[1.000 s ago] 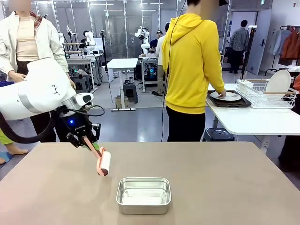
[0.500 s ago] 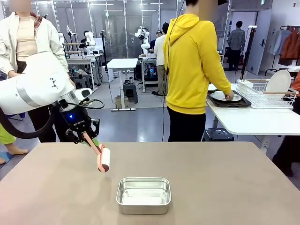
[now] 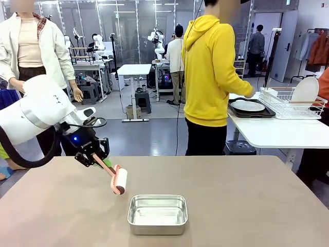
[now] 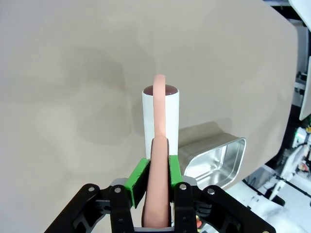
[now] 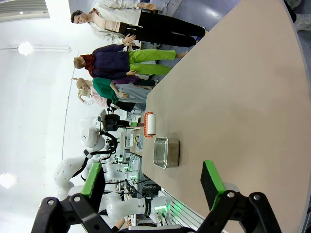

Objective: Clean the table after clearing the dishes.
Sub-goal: When the right (or left) Handle tray is removed, use the right hand (or left hand) to clean the right (or left) side of the table with the Lint Roller.

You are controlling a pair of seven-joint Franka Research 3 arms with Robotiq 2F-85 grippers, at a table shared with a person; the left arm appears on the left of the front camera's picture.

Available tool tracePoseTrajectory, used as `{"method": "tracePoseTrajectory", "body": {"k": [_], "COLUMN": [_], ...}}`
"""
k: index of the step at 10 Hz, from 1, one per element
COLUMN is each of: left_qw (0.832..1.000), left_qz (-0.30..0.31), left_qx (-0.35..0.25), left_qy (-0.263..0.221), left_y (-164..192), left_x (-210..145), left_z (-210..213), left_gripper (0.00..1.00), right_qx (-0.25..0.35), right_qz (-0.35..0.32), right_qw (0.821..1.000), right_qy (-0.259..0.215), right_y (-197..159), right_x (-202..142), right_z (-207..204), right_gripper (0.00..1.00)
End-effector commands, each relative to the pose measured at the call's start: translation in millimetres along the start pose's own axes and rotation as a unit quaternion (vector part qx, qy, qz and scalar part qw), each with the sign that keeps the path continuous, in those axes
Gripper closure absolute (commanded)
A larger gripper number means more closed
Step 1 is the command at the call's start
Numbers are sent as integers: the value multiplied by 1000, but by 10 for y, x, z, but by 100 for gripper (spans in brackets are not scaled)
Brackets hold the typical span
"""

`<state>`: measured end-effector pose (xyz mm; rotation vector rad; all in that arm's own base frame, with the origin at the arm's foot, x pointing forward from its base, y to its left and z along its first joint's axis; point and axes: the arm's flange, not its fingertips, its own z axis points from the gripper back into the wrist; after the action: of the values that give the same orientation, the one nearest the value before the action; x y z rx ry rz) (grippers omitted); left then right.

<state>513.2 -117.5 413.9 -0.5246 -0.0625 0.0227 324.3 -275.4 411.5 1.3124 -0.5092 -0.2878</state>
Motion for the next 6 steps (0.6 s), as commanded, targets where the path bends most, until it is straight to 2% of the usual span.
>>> {"method": "tracePoseTrajectory", "body": {"k": [1,6], "left_qw": [998,997], "left_qz": [-12,-28], "left_qx": [-53,-66], "left_qy": [15,28], "left_y": [153,431], "left_x": [87,208], "left_z": [-78,-512], "left_gripper": [78,78], "right_qx": [2,2], "right_qz": [8,8], "right_qw": [1000,1000], "right_qy": [1,1], "right_y": [38,38], "right_x": [-8,-8], "right_z": [-2,-2], "right_gripper": [0,0]}}
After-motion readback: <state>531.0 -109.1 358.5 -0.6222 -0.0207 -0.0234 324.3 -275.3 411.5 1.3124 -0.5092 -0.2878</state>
